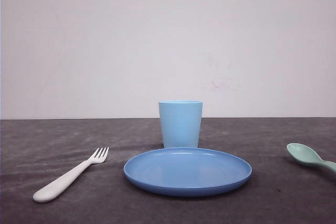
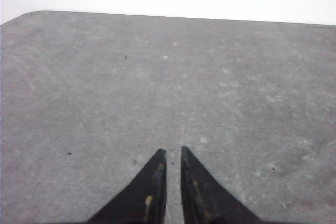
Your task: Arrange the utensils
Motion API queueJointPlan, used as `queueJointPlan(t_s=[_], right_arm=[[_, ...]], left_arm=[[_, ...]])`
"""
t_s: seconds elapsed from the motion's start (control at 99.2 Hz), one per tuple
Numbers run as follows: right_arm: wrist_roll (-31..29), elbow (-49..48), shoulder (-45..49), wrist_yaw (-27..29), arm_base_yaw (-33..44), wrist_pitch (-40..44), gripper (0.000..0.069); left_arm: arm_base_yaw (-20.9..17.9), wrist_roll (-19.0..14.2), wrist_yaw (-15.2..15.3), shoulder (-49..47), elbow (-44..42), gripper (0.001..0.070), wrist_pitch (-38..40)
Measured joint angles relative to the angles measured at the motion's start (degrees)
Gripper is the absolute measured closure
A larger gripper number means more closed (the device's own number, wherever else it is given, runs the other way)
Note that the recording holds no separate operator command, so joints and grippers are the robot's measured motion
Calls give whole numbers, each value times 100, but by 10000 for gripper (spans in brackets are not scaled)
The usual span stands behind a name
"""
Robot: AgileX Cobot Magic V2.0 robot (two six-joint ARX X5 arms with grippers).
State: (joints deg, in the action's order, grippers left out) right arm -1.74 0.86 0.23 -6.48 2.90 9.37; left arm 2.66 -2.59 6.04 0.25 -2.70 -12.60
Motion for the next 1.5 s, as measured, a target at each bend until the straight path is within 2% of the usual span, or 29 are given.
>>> queueJointPlan(t_s=[1.361,1.422,1.502], right_arm=[[-20,0,0,-24,0,-7,688],[-31,0,0,-87,0,-9,688],[-201,0,0,-105,0,-7,688]], left_arm=[[0,-4,0,0,0,685,0],[0,-116,-22,0,0,685,0],[0,-483,-39,0,0,685,0]])
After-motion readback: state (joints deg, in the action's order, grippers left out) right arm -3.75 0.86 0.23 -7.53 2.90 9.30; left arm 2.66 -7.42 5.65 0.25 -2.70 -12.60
